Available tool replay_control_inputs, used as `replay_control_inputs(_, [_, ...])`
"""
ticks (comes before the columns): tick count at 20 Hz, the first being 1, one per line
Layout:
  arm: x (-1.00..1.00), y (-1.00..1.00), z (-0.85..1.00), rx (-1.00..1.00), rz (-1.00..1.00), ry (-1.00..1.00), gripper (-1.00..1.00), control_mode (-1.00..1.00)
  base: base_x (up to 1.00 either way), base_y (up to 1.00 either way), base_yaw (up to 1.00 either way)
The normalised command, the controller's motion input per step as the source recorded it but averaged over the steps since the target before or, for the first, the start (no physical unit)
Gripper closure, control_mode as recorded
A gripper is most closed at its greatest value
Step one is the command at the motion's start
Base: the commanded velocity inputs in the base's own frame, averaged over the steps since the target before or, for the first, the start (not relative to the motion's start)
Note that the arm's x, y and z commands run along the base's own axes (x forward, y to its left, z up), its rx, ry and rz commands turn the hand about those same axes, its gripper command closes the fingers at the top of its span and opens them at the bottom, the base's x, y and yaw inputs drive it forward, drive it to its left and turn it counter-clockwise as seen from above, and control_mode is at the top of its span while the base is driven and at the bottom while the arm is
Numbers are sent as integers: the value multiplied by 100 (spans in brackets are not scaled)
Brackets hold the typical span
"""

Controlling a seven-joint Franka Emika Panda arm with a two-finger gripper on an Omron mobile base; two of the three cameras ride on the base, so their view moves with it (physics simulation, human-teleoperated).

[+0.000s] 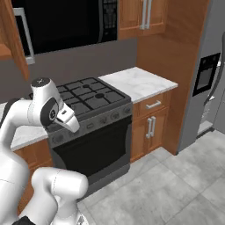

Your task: Pick the egg and butter from the fridge and place them by the bowl for mixing.

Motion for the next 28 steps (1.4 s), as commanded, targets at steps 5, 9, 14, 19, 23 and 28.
replay_control_inputs(5, [0,0,0,0,0,0,-100,100,46,-31,-8])
replay_control_inputs(9, [0,0,0,0,0,0,-100,100,61,-36,7])
replay_control_inputs(14, [0,0,0,0,0,0,-100,100,66,-41,13])
replay_control_inputs(19, [0,0,0,0,0,0,-100,100,69,-43,16])
replay_control_inputs(23, [0,0,0,0,0,0,-100,100,66,-42,22])
replay_control_inputs(28, [0,0,0,0,0,0,-100,100,60,-41,30])
